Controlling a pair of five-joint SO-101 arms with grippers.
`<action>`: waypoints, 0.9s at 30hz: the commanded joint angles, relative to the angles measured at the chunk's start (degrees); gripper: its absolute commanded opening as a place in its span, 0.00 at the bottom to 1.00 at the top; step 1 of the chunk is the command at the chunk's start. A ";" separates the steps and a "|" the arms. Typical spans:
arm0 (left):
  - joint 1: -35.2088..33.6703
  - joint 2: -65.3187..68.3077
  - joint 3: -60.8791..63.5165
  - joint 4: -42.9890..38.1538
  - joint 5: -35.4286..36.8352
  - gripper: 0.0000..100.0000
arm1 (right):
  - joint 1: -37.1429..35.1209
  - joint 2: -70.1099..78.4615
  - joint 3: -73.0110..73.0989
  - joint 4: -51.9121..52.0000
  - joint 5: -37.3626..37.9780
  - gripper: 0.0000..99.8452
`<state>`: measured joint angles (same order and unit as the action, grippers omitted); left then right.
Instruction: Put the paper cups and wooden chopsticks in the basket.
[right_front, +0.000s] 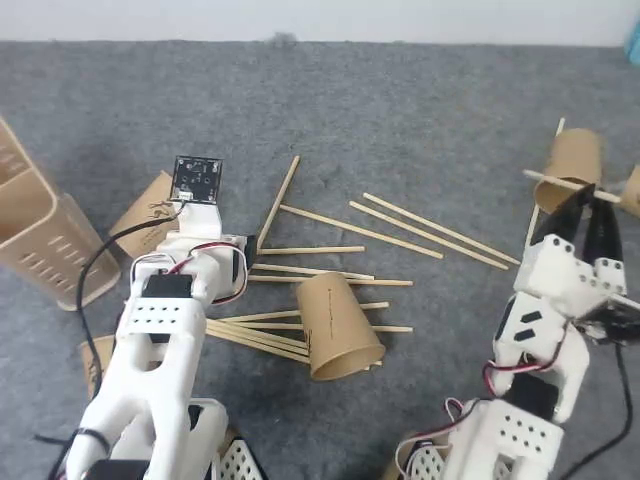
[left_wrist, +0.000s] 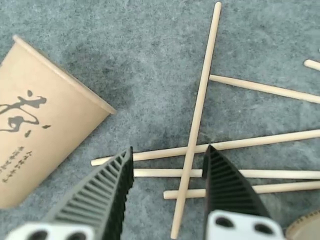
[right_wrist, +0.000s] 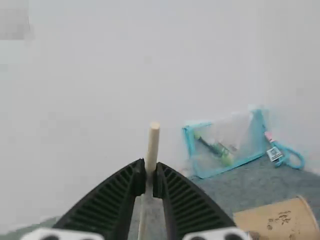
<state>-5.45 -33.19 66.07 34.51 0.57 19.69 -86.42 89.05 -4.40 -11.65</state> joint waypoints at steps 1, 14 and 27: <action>0.53 0.00 -1.63 -1.05 -0.79 0.21 | -1.89 -2.77 -7.21 3.38 -3.60 0.01; 0.53 0.09 -1.63 -1.05 -0.79 0.21 | -0.22 25.01 -19.60 -8.66 -4.48 0.01; 0.53 0.09 -1.63 -1.14 -0.79 0.21 | 4.26 72.75 -40.62 -37.93 -9.67 0.01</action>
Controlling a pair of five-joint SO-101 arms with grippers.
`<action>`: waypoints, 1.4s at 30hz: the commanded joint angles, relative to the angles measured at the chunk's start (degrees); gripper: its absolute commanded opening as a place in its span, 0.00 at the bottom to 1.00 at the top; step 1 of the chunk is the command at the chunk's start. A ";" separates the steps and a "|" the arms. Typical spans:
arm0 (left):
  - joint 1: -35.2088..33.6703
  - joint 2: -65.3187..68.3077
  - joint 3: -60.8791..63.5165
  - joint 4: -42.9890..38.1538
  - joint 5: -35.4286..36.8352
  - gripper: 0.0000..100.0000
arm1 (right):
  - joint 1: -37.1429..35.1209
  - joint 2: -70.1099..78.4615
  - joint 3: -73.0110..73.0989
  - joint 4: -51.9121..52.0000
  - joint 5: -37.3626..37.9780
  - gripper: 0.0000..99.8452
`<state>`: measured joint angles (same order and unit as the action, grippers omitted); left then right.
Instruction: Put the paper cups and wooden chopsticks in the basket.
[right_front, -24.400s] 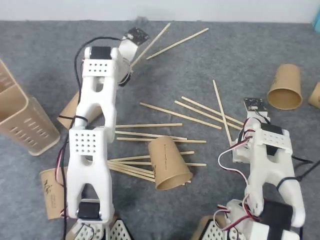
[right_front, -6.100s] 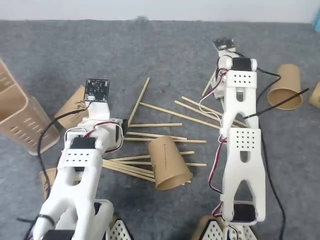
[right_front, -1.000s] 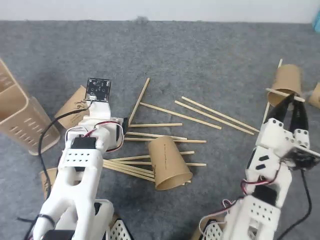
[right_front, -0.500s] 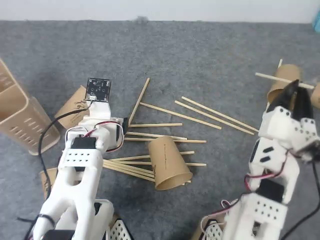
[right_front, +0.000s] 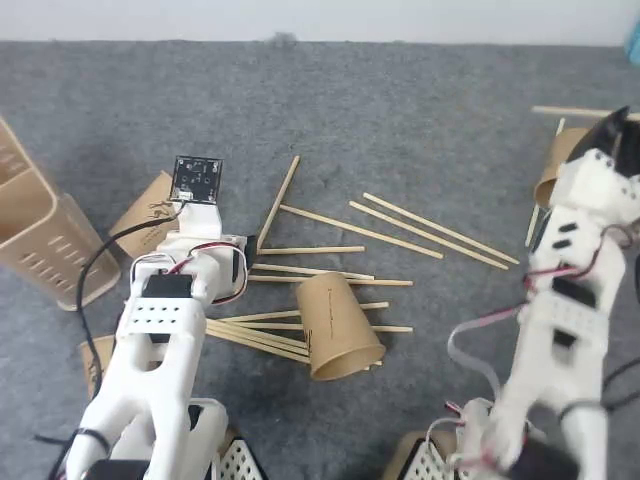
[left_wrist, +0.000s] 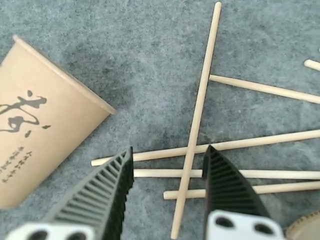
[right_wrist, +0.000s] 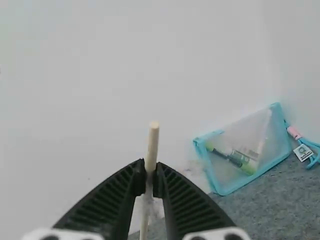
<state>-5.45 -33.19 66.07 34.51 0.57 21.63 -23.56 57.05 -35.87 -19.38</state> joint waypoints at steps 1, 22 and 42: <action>0.53 0.09 -1.63 -1.14 -0.79 0.21 | 2.77 13.85 -11.78 -6.64 -2.55 0.01; 0.35 0.18 -1.54 -2.29 -0.70 0.21 | 7.08 70.20 -102.95 48.48 -13.19 0.01; 0.53 0.18 -1.71 -2.20 -0.70 0.21 | 9.71 78.73 -144.44 108.44 -6.86 0.01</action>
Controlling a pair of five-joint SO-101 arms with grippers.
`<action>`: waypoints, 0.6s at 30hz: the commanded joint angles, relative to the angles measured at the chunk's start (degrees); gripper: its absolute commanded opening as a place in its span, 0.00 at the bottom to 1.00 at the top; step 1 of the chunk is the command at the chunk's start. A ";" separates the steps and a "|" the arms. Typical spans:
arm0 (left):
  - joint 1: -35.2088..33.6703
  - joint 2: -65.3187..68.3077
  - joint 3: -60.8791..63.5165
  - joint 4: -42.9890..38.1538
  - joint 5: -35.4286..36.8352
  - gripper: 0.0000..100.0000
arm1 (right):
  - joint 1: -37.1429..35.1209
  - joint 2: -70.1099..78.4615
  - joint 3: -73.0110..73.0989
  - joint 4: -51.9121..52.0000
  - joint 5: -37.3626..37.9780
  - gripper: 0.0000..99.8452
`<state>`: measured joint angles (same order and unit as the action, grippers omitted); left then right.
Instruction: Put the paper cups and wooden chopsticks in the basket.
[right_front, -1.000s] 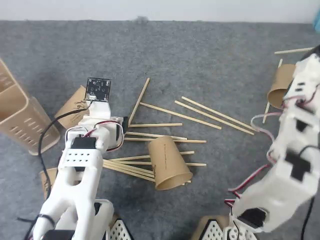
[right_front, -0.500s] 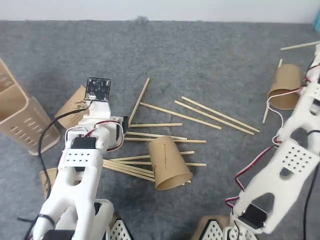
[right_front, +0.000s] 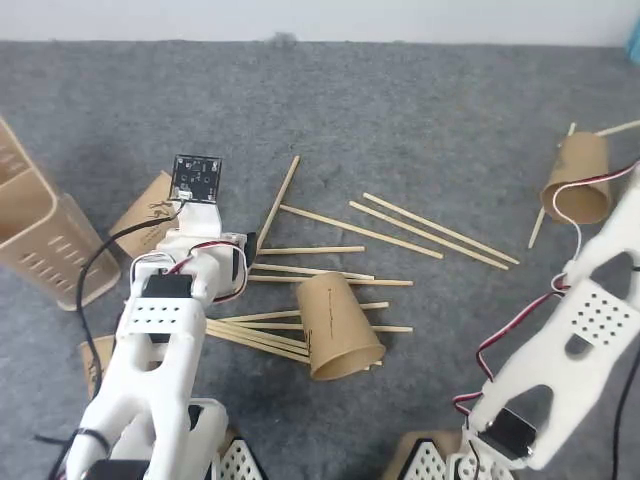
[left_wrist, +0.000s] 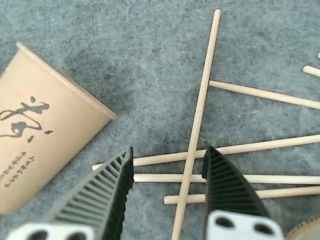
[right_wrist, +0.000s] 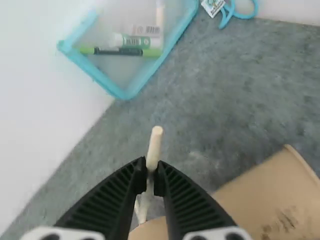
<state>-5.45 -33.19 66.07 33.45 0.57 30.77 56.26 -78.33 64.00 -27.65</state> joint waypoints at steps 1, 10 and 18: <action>0.53 0.18 -1.71 -1.05 -0.70 0.21 | 0.40 -1.10 -11.34 12.09 1.49 0.01; 0.53 0.18 -1.63 -1.05 -0.79 0.21 | 1.19 -2.24 -17.93 28.18 8.62 0.01; 0.53 0.18 -1.63 -1.05 -0.79 0.21 | 1.01 -2.24 -17.93 23.34 7.74 0.01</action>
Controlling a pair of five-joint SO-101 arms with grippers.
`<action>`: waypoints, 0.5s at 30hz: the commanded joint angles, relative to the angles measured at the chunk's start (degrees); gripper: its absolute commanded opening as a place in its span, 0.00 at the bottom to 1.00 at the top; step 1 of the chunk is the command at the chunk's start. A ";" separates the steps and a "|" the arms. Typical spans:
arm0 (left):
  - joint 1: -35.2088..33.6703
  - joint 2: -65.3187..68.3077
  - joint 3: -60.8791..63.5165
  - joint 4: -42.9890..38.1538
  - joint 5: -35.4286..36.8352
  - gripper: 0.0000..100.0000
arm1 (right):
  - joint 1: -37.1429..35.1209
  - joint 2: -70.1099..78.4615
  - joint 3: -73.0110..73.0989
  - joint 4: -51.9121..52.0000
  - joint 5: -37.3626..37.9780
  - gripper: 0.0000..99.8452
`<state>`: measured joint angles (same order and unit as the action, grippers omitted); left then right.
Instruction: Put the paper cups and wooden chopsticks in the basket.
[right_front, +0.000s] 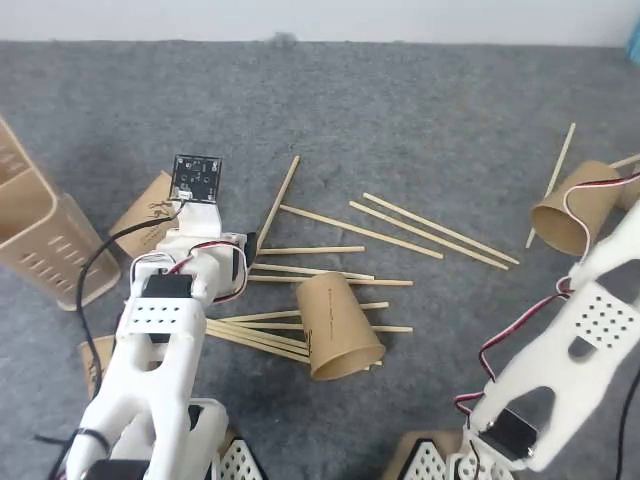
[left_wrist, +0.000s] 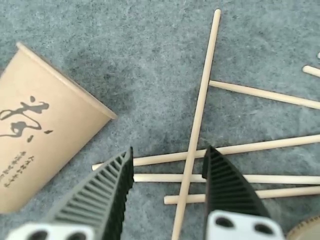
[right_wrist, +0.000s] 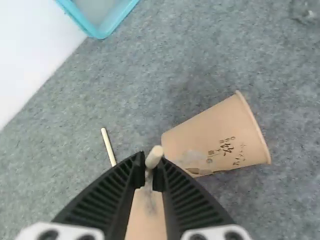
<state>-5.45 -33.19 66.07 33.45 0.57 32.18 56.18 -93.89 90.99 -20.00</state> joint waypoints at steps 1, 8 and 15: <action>0.53 0.18 -1.63 -1.05 -0.79 0.21 | -0.40 -1.80 -2.11 -6.37 -1.32 0.01; 0.53 0.18 -1.63 -1.05 -0.79 0.21 | -0.75 7.87 -1.85 -28.88 -6.07 0.01; 0.62 0.18 -1.63 -1.05 -0.79 0.21 | -2.59 16.13 -2.20 -31.60 -6.24 0.01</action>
<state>-5.45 -33.19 66.07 33.45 0.57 32.00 72.09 -94.24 60.57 -25.54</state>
